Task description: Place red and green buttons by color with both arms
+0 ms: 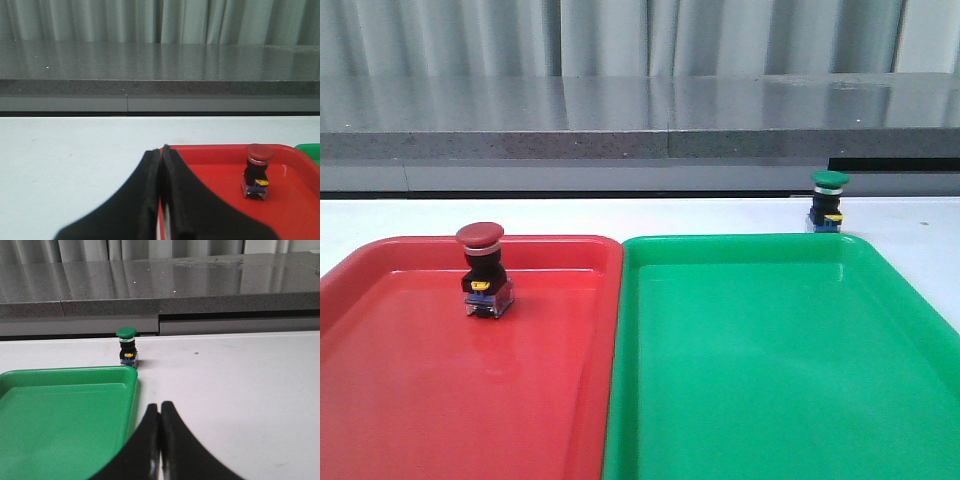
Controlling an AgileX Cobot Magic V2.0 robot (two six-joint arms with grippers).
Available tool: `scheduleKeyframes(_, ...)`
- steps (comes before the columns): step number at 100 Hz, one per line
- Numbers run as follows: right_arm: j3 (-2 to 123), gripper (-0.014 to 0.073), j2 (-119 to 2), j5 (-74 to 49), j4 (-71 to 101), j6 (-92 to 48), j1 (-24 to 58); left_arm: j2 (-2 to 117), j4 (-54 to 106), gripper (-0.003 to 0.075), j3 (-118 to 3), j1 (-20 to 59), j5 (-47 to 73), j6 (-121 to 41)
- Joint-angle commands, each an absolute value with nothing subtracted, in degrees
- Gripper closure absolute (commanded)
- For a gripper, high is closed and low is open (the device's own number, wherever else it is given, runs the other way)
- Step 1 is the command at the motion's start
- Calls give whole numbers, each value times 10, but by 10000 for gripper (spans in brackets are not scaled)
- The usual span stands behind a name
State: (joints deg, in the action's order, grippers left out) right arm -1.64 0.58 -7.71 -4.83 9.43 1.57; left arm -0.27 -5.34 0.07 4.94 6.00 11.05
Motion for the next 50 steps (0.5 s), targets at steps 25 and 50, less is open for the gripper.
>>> scheduleKeyframes(25, -8, 661, 15, -27, -49, 91, 12, -22, -74, 739, 14, 25, 23, 115)
scheduleKeyframes(50, -8, 661, 15, -27, -49, 91, 12, -22, -68, 739, 14, 25, 23, 115)
